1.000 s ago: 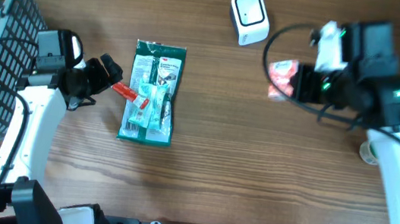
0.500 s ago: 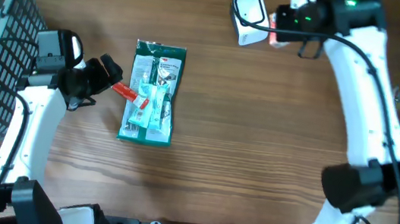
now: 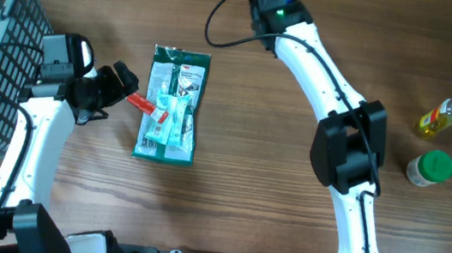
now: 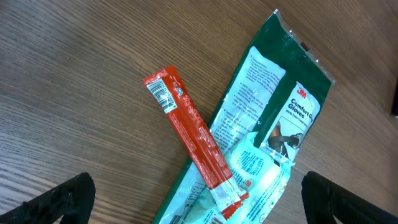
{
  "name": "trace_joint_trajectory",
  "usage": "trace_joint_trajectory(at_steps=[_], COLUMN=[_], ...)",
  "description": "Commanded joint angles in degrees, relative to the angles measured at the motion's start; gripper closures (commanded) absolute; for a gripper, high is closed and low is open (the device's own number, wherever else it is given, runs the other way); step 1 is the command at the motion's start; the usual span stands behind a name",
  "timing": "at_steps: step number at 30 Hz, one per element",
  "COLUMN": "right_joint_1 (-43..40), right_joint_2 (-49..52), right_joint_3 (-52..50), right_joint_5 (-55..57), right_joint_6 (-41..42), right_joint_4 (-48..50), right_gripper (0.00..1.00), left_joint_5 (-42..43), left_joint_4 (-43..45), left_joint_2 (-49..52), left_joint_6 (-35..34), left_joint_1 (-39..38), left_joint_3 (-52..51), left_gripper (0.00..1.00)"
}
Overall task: Scan the item barcode
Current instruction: 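Lift the tissue pack and hold it up to the white scanner, then carry the tissue pack right and lower it near the bottle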
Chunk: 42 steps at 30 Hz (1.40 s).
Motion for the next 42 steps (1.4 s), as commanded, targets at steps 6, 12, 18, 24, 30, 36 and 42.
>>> trace_joint_trajectory(at_steps=[6,12,18,24,30,36,42], right_joint_1=[0.81,0.81,0.74,0.13,0.0,-2.25,-9.44], right_joint_2=[1.2,1.51,2.6,2.23,-8.85,-23.47,-23.96], right_joint_3=[0.5,-0.68,-1.68,-1.66,-1.66,-1.66,-2.75], right_joint_5=[7.96,3.8,6.4,5.81,8.17,4.24,-14.16], right_joint_6=[-8.04,-5.46,-5.57,-5.42,1.33,9.11,15.58], right_joint_4=[6.88,7.13,7.3,6.82,-1.09,-19.23,-39.06], right_gripper=[0.96,0.96,0.96,0.96,0.96,0.96,0.96], left_joint_5=[0.28,0.28,0.28,0.28,0.28,0.28,0.28], left_joint_4=[0.13,0.13,0.13,0.13,0.13,0.13,0.13], left_joint_2=[-0.37,-0.37,-0.37,-0.37,-0.37,-0.37,-0.37], left_joint_6=[-0.31,-0.31,-0.31,-0.31,-0.31,-0.31,-0.31], left_joint_1=[0.04,0.04,0.04,0.04,0.04,0.04,0.04], left_joint_3=[0.55,0.55,0.55,0.55,0.55,0.55,0.55], left_gripper=[0.0,0.0,0.0,0.0,0.0,0.0,0.0])
